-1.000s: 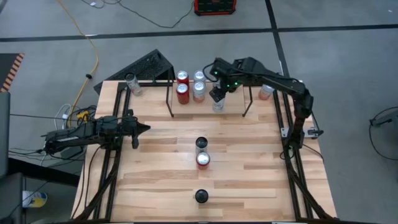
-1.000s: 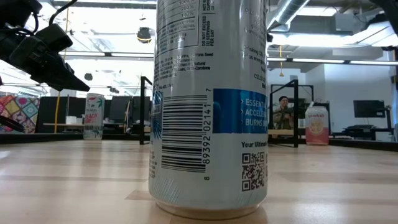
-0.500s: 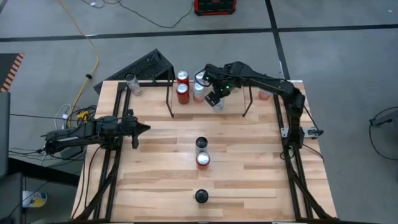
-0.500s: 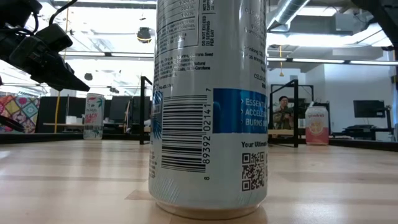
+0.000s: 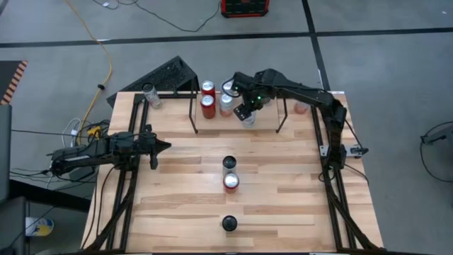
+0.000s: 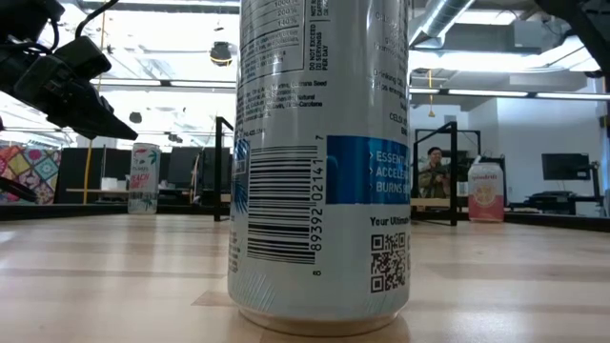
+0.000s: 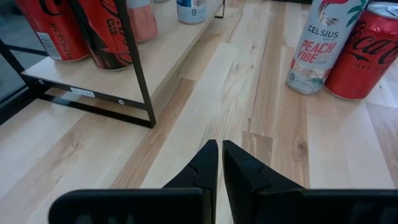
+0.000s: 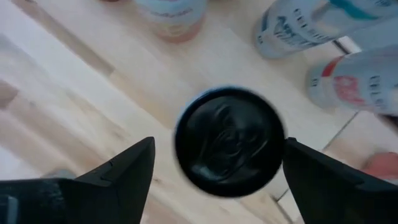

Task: Place canned beverage on shelf
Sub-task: Put the right white blue soda can on the shelf aligned with the other white blue soda can

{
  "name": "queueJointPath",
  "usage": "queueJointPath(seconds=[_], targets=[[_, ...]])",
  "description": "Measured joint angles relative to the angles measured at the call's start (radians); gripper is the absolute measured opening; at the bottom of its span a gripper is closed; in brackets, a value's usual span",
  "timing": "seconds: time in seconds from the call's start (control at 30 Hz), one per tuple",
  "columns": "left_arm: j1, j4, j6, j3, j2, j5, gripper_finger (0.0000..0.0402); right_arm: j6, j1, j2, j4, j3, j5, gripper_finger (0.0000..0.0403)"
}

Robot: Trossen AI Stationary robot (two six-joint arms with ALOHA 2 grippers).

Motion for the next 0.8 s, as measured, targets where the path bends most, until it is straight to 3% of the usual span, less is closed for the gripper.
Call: queueJointPath(seconds=[0.53,0.8], targets=[[0.0,0.0,0.0,0.0,0.0,0.0,0.0011,-0.008,-0.007,0.0,0.004,0.0,-0.017,0.0257],[0.0,0.0,0.0,0.0,0.0,0.0,0.0011,-0.111,-0.014,-0.001,0.016,0.0,-0.016,0.0236]])
